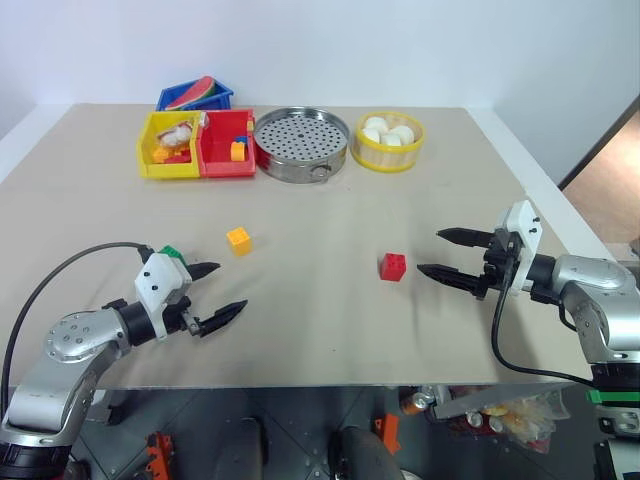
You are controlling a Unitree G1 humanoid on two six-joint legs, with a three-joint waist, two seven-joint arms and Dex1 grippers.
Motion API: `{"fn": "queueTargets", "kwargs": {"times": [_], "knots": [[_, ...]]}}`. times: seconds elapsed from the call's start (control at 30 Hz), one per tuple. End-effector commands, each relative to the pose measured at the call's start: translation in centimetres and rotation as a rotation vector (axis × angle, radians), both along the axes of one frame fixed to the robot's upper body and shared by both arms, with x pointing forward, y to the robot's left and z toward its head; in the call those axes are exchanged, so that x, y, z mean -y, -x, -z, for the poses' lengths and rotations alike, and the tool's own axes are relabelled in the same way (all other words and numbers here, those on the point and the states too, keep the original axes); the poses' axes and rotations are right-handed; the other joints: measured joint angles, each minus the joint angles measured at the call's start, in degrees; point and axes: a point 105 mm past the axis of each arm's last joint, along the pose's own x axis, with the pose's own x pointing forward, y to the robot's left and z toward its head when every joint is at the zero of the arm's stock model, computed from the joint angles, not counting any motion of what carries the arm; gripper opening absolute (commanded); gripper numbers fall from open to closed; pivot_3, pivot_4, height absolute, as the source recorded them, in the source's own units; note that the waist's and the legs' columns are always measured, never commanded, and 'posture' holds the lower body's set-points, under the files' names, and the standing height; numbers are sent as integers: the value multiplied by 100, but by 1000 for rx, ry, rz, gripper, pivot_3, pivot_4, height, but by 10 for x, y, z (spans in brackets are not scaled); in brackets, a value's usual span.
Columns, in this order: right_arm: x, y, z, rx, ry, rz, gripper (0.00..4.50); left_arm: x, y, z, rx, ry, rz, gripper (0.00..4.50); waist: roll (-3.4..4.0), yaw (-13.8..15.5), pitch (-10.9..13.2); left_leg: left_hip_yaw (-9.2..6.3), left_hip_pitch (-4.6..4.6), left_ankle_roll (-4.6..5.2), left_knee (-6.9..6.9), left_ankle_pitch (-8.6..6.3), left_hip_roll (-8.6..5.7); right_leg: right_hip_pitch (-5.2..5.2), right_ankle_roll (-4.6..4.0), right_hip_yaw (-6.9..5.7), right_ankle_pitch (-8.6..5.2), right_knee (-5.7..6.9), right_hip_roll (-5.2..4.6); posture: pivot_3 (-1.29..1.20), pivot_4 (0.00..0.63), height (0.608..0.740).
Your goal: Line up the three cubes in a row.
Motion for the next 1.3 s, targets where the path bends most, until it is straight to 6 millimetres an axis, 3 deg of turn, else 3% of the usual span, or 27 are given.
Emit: {"fn": "queueTargets", "kwargs": {"times": [0.03, 0.37, 0.7, 1.2, 1.3], "knots": [[-4, 4, -14, 64, -7, -10, 4500, 9, 2, -9, 43, 5, 37, 4468, 0, 0, 0, 0, 0, 0, 0, 0, 0, 0, 0, 1, 0, 0, 0, 0, 150, 740], [-12, 8, -9, 62, -13, -17, 4500, 12, 8, 3, -73, 103, 31, 4468, 0, 0, 0, 2, 1, 0, 0, 0, 1, 1, 4, 5, 2, 0, 3, 0, 150, 740], [-8, 9, -4, 50, -1, -13, 4500, 3, 18, 23, -67, 79, -18, 4468, 0, 0, 0, 7, 7, 0, 0, 0, 3, 1, 2, 12, 4, 0, 4, 0, 150, 740], [-6, 6, -3, 56, 7, -24, 4500, 4, 28, 28, -68, 72, -23, 4468, 0, 0, 0, 9, 10, -1, 1, -1, 9, 0, -3, 11, 7, 0, 6, 0, 150, 740], [-6, 6, -3, 56, 10, -26, 4500, 11, 36, 26, -51, 39, 47, 4468, 0, 0, 0, 10, 10, -1, 1, -1, 9, 0, -4, 12, 7, 0, 6, 0, 150, 740]]}}
